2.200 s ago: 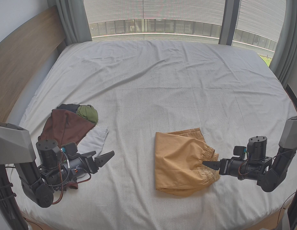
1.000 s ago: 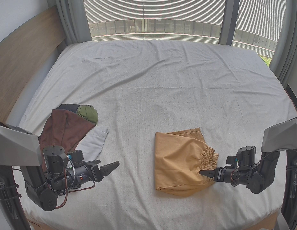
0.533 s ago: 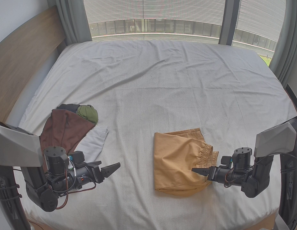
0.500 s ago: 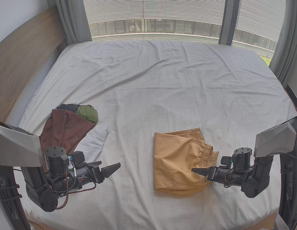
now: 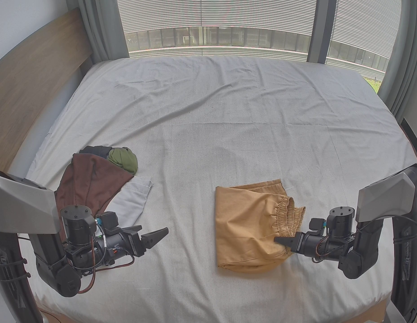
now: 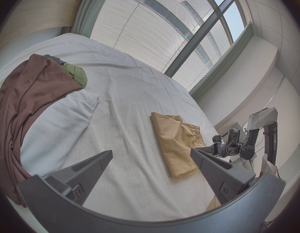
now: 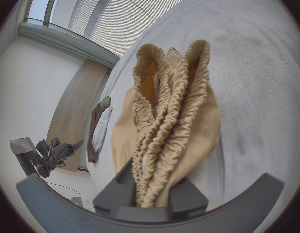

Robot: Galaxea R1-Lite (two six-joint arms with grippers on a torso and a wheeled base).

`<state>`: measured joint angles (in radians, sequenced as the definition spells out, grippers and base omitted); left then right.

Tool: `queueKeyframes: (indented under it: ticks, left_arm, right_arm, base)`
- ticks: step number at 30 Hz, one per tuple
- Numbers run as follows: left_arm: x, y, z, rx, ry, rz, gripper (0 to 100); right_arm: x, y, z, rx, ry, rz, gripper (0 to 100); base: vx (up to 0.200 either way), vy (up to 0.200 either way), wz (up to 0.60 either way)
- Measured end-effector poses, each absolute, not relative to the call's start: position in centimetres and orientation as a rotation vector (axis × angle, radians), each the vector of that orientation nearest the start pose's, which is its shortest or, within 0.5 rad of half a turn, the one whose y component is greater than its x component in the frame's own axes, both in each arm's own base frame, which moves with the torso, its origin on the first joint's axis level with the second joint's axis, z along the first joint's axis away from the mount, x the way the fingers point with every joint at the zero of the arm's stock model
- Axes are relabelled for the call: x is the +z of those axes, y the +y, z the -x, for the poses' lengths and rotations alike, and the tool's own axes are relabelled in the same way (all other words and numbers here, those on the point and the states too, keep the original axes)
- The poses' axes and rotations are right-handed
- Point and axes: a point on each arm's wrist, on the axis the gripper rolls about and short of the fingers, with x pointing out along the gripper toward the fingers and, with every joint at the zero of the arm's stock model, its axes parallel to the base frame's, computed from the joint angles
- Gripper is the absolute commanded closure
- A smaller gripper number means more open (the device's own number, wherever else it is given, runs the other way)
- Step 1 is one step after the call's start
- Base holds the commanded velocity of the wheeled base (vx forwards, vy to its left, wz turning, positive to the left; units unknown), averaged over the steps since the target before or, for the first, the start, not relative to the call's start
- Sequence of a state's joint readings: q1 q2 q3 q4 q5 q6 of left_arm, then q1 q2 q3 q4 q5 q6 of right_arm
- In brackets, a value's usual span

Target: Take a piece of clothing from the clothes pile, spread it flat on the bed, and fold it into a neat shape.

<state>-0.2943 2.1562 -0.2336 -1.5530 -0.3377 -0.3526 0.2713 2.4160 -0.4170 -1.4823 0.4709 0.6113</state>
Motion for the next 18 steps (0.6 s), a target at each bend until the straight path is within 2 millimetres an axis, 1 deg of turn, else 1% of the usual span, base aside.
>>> queueKeyframes:
  ticks: [6,18]
  left_arm:
    - [2.6,-8.4,-25.8,-0.546,0.47,0.347,0]
    - [3.6,-7.8,-25.9,-0.533,0.426,0.351,0]
  right_arm:
    - [-3.0,9.6,-29.1,0.601,0.698,-0.653,100]
    - [1.4,9.8,-29.0,0.69,0.609,-0.71,100]
  base:
    - [0.0,0.0,0.0]
    - [0.0,0.0,0.0]
